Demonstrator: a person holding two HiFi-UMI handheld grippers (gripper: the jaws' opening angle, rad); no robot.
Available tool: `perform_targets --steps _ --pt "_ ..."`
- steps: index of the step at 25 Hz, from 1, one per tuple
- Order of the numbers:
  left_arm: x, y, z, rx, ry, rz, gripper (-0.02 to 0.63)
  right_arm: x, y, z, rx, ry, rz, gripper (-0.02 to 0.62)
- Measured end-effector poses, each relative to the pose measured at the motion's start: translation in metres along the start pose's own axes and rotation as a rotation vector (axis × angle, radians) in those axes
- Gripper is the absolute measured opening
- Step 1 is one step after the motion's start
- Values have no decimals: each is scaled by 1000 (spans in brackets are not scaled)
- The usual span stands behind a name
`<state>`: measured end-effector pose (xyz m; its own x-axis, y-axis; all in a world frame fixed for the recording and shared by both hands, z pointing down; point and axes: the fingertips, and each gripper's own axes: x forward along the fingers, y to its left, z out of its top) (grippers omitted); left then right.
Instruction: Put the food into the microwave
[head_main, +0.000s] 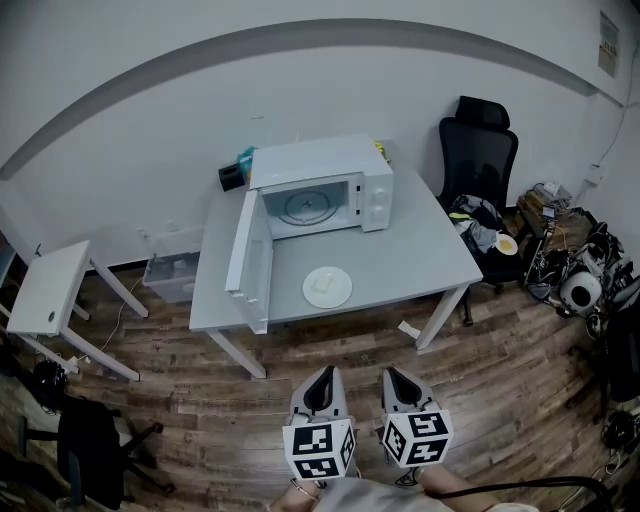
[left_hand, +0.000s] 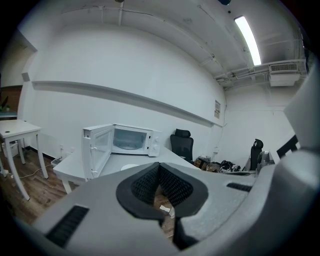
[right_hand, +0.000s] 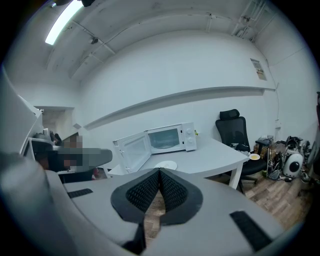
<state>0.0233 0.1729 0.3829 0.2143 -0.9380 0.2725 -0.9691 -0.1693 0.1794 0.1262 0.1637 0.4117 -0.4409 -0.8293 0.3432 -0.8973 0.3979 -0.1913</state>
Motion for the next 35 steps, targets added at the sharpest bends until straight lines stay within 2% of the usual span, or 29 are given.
perform_targets --steps 10,18,27,35 --pt "31 15 5 5 -6 3 2 36 -4 12 -22 -20 11 15" --pt "77 31 23 19 -21 0 2 86 -16 34 -16 -40 12 15" --pt "136 51 35 3 9 -1 2 140 -36 51 -9 -12 2 15" --pt "197 65 65 9 2 -18 2 197 -55 91 -23 -35 -1 15"
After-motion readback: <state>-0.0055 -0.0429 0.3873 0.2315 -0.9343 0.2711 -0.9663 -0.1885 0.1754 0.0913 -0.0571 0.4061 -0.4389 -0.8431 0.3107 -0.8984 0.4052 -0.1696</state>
